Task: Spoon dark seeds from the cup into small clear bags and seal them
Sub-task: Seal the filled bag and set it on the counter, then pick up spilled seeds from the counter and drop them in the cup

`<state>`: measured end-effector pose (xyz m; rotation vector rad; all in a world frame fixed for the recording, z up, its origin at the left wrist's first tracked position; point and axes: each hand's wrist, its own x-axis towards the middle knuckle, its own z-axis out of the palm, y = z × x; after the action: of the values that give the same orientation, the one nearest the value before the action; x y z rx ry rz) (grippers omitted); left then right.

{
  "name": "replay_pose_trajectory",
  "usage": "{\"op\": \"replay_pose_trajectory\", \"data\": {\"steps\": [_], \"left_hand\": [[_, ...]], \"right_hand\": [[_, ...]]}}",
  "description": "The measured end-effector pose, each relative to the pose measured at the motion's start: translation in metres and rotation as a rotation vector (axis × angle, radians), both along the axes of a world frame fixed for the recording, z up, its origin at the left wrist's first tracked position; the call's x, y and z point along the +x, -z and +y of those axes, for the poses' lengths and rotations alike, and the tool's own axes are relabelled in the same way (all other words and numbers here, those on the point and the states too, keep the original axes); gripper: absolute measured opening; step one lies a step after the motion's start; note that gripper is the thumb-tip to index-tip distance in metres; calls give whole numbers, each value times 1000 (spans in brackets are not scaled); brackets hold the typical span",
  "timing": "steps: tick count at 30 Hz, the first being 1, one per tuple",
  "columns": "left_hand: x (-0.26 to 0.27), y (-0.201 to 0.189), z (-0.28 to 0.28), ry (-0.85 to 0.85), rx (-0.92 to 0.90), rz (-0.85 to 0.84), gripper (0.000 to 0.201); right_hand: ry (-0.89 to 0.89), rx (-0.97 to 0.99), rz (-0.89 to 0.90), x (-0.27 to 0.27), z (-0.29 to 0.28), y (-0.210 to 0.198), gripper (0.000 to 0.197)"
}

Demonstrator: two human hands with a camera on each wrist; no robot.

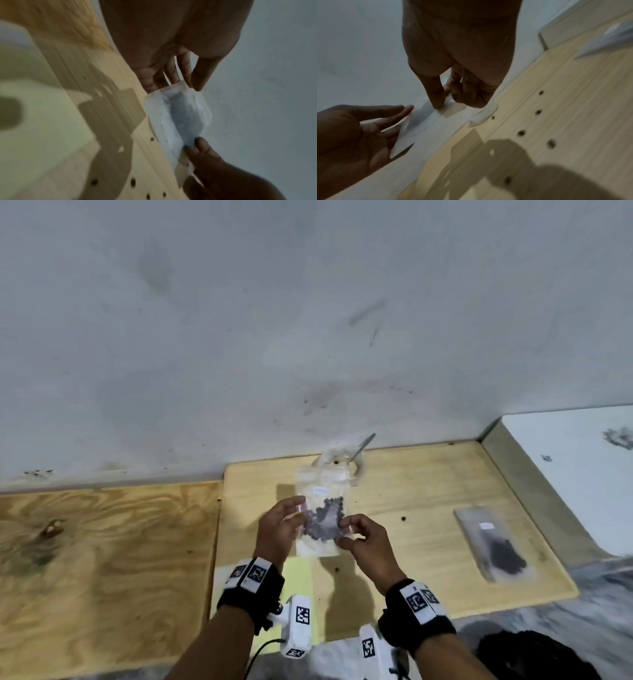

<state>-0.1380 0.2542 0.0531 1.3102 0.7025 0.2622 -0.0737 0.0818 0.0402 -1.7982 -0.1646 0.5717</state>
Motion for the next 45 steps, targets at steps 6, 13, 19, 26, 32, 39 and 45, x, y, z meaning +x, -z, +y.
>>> {"op": "replay_pose_trajectory", "data": {"steps": [6,13,19,26,32,39,45], "left_hand": [[94,24,-143,232,-63,158,32],[173,59,-290,383,-92,306,33],[195,78,-332,413,-77,472,35],[204,76,-317,462,60,531,30],[210,49,-256,330,89,400,15],[194,17,-132,61,252,334,10],[171,22,-20,-27,496,445,18]], "right_hand": [[164,-229,-35,77,-143,14,20],[326,-535,-3,134,-279,32,22],[227,-661,29,153,-319,49,27],[114,-768,-42,162,-315,48,33],[78,-526,-125,186,-253,14,14],[-26,-316,-126,212,-136,5,12],[-41,-283,61,244,-31,17,20]]}}
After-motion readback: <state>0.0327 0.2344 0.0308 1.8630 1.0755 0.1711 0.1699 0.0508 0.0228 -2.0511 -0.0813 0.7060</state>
